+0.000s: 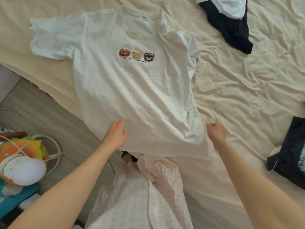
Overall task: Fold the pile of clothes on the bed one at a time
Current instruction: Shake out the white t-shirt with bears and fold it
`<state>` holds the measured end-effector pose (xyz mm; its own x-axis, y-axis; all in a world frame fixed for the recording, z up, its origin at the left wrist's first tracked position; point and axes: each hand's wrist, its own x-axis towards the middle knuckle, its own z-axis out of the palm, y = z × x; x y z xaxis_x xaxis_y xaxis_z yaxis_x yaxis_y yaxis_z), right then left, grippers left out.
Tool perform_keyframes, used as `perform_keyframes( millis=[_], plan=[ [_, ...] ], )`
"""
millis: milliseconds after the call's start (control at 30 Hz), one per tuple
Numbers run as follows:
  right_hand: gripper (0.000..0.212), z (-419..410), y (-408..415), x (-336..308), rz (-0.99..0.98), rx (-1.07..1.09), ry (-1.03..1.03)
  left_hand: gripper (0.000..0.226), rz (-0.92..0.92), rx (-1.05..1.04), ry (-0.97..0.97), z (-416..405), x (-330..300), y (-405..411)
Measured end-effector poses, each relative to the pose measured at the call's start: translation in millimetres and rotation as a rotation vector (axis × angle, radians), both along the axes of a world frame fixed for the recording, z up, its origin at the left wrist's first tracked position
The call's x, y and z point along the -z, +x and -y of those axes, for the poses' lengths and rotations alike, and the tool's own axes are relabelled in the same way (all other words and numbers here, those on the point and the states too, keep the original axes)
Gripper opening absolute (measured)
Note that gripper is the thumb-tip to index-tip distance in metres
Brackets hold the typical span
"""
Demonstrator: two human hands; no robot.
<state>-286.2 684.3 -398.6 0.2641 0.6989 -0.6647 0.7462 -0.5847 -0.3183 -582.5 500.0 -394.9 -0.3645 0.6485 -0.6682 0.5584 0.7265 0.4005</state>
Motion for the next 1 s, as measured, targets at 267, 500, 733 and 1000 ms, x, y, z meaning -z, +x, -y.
perform_keyframes(
  millis=[267,500,733,1000],
  plan=[
    [0.024,-112.5,-52.4,43.7,-0.416,0.198,0.02,0.063,-0.175,0.429,-0.001,-97.0,56.1,41.2],
    [0.02,-165.7,-114.0,52.1,-0.716,0.363,-0.148,0.071,-0.196,0.495,-0.155,-108.6,80.1,40.3],
    [0.028,-202.2,-149.3,34.5,-0.873,0.734,-0.088,0.071,-0.109,0.506,-0.218,-122.4,72.0,29.2],
    [0.009,-179.6,-96.2,40.2,-0.857,0.903,0.135,0.07,-0.089,0.516,-0.237,-128.6,65.6,26.5]
  ],
)
